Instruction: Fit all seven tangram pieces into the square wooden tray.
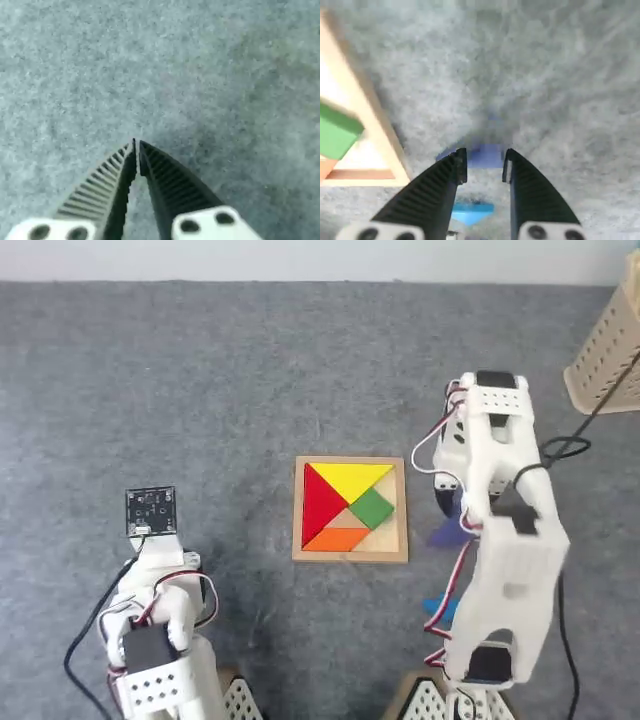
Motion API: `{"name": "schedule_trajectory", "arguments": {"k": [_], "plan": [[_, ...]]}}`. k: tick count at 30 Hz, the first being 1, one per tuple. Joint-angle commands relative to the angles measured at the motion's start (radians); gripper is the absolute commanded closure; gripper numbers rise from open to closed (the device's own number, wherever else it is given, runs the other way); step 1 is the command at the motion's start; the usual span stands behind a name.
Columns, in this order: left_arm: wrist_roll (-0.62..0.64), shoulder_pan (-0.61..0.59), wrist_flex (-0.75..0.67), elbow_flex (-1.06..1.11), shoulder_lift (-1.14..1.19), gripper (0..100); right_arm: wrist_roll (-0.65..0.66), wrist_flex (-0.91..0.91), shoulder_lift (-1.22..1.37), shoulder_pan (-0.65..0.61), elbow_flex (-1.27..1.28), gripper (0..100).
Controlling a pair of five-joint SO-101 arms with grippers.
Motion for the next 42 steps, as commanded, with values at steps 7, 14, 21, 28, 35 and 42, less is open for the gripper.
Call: {"name": "schedule_trajectory", "arguments": {"k": [7,14,21,28,35,42], "plan": [[0.009,0.003,0.006,-0.010,-0.014,99,-0.041,-0.292,-0.549,-0.016,0.430,80.9],[0.009,0.003,0.006,-0.010,-0.014,99,-0.138,-0.464,-0.489,-0.105,0.588,71.2],[0.009,0.003,0.006,-0.010,-0.014,99,-0.150,-0.453,-0.302,-0.065,0.496,74.6],[0.009,0.003,0.006,-0.010,-0.014,99,-0.150,-0.449,-0.219,-0.070,0.463,77.0],[0.009,0.003,0.006,-0.010,-0.014,99,-0.181,-0.443,-0.214,-0.071,0.468,86.2],[0.009,0.003,0.006,-0.010,-0.014,99,-0.187,-0.420,-0.217,-0.067,0.437,86.9]]}}
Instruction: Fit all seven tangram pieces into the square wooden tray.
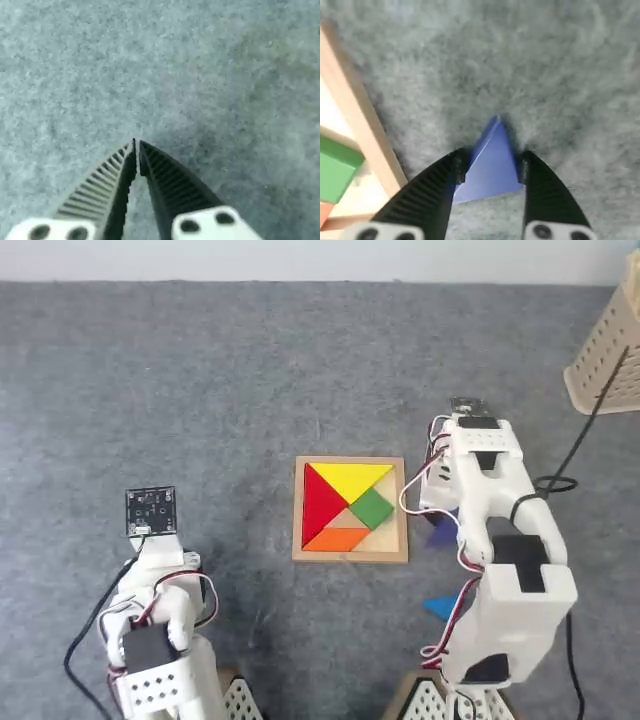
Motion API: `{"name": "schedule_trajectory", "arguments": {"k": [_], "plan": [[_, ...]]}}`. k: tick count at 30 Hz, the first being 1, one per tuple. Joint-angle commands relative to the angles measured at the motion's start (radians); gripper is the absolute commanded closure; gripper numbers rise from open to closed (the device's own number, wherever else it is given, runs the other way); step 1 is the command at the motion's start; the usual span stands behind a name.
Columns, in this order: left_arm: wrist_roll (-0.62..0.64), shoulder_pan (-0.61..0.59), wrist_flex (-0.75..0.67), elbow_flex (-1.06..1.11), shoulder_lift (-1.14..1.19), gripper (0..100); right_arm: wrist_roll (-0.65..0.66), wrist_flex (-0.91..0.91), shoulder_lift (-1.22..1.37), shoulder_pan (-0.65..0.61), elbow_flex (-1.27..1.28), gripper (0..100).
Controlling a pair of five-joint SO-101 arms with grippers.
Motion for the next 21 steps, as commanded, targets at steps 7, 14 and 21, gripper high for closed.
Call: {"name": "schedule_trajectory", "arguments": {"k": [7,14,21], "plan": [[0.009,0.003,0.006,-0.010,-0.014,99,0.035,0.156,0.004,0.016,-0.150,75.8],[0.009,0.003,0.006,-0.010,-0.014,99,-0.061,0.128,0.016,0.015,-0.103,75.6],[0.009,0.003,0.006,-0.010,-0.014,99,-0.124,0.131,0.082,-0.054,-0.095,75.7]]}}
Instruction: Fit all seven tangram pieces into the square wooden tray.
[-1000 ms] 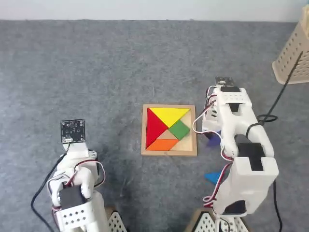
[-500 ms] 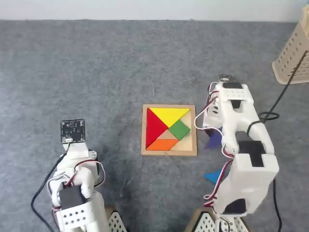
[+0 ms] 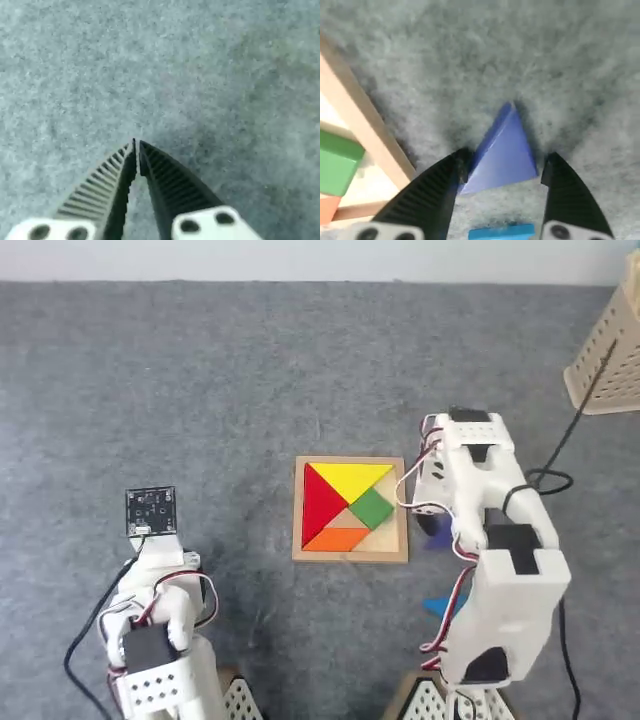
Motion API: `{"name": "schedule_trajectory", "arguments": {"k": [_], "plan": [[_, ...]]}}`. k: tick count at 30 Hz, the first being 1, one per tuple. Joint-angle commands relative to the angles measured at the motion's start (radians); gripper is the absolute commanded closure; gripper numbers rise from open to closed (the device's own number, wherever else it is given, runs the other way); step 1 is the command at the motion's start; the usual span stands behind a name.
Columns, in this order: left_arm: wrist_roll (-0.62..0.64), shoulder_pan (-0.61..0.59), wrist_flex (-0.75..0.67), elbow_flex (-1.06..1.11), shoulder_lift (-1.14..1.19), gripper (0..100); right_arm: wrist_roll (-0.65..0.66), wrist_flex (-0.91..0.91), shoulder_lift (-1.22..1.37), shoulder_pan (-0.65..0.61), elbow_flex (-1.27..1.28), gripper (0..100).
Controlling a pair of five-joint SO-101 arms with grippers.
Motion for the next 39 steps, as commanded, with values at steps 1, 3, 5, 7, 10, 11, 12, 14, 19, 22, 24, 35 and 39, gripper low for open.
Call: {"name": "schedule_trajectory", "arguments": {"k": [1,3,5,7,10,11,12,14,19,22,24,35,39], "plan": [[0.009,0.003,0.006,-0.010,-0.014,99,-0.028,-0.010,0.005,-0.027,-0.008,75.7],[0.009,0.003,0.006,-0.010,-0.014,99,-0.031,-0.013,0.013,-0.024,-0.008,75.7],[0.009,0.003,0.006,-0.010,-0.014,99,-0.064,-0.013,0.015,-0.021,-0.008,77.8],[0.009,0.003,0.006,-0.010,-0.014,99,-0.104,-0.013,0.012,-0.019,-0.008,83.8],[0.009,0.003,0.006,-0.010,-0.014,99,-0.106,-0.015,0.010,-0.018,-0.009,90.1],[0.009,0.003,0.006,-0.010,-0.014,99,-0.106,-0.015,0.010,-0.018,-0.009,89.9],[0.009,0.003,0.006,-0.010,-0.014,99,-0.106,-0.015,0.010,-0.018,-0.011,90.0],[0.009,0.003,0.006,-0.010,-0.014,99,-0.106,-0.012,0.010,-0.018,-0.034,90.5],[0.009,0.003,0.006,-0.010,-0.014,99,-0.052,0.018,0.005,-0.002,-0.176,93.1],[0.009,0.003,0.006,-0.010,-0.014,99,0.048,0.058,0.013,0.013,-0.282,94.9],[0.009,0.003,0.006,-0.010,-0.014,99,0.086,0.085,0.012,0.022,-0.325,96.5],[0.009,0.003,0.006,-0.010,-0.014,99,0.031,0.191,0.001,-0.068,-0.290,96.8],[0.009,0.003,0.006,-0.010,-0.014,99,-0.002,0.188,0.001,-0.182,-0.258,96.7]]}}
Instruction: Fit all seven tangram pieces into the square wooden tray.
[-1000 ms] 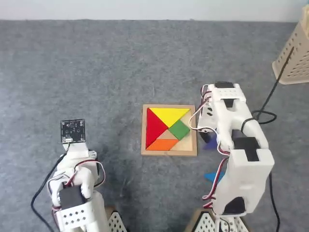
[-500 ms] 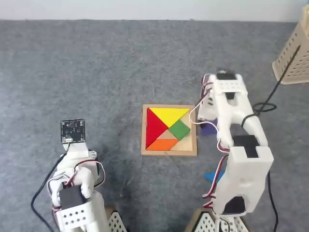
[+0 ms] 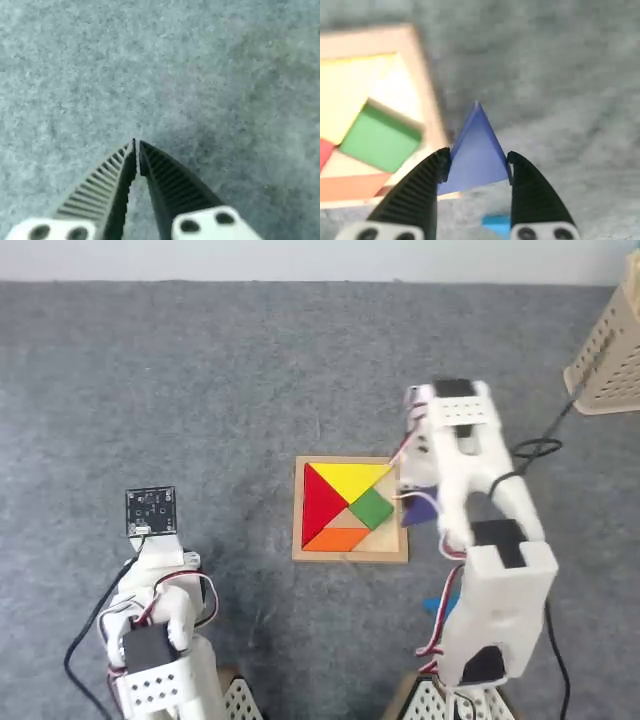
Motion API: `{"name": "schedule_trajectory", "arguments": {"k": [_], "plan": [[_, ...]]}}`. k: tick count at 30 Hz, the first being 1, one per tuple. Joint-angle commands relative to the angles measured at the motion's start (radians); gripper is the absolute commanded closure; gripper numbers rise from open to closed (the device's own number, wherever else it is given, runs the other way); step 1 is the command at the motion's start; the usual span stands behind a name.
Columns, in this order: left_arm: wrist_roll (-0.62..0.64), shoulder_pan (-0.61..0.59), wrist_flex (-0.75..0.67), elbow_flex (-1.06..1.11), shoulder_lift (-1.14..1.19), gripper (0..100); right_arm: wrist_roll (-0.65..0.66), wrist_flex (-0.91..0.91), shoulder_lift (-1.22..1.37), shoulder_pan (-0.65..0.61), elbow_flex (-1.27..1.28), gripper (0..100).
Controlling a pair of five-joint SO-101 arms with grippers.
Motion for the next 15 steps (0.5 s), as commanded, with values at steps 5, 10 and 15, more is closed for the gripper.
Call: {"name": "schedule_trajectory", "arguments": {"k": [5,10,15], "plan": [[0.009,0.003,0.006,-0.010,-0.014,99,-0.060,-0.073,-0.091,-0.101,0.115,97.1],[0.009,0.003,0.006,-0.010,-0.014,99,-0.114,-0.166,-0.242,-0.102,0.249,96.5],[0.009,0.003,0.006,-0.010,-0.014,99,-0.210,-0.174,-0.259,-0.139,0.258,91.6]]}}
